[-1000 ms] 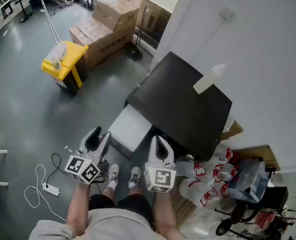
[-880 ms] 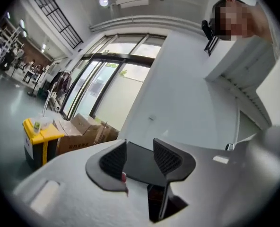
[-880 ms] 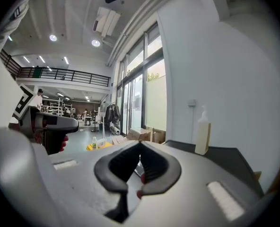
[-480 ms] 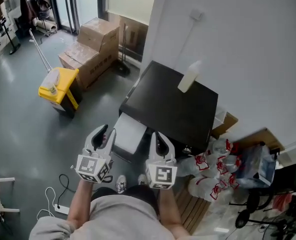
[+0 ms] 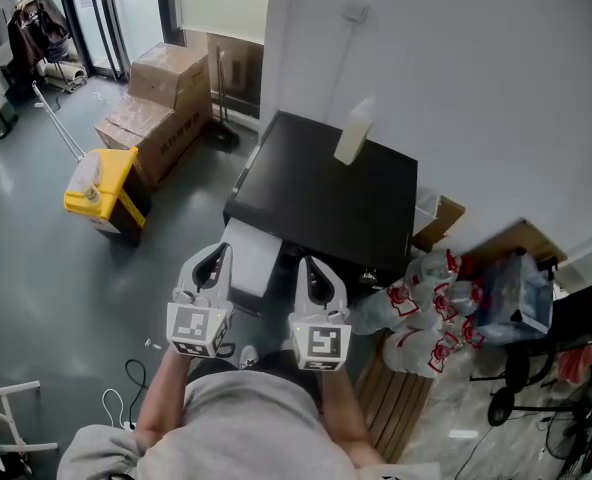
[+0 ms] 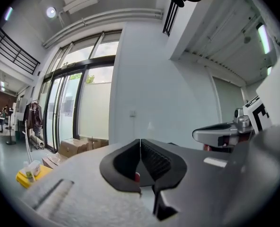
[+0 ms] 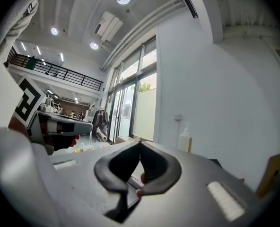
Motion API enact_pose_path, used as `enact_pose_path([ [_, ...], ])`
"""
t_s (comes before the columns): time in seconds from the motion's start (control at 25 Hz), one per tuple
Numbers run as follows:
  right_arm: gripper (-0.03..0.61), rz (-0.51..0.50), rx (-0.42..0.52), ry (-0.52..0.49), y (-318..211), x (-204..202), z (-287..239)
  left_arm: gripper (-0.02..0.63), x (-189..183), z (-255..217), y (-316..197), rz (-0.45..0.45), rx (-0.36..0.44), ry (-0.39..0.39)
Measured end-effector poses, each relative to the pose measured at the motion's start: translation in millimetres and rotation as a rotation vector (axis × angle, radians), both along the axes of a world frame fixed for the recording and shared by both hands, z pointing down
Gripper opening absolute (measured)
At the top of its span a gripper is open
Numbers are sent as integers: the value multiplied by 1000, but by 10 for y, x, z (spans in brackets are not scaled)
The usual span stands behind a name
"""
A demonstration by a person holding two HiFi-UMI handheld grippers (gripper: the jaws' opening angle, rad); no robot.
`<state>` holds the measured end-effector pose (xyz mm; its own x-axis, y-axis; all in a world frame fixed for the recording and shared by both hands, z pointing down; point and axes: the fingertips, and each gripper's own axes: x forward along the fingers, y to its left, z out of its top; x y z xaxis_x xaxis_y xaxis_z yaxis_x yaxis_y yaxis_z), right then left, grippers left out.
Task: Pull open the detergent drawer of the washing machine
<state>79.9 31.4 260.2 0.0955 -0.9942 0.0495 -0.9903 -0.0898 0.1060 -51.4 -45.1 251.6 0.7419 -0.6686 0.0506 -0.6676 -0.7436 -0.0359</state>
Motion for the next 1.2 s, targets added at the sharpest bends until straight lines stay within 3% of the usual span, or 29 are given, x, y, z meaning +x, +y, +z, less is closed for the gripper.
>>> enact_pose_path([
  [1.2,5,18,7,6,15,60,-11,14,54,67,-21,9,-8,-10],
])
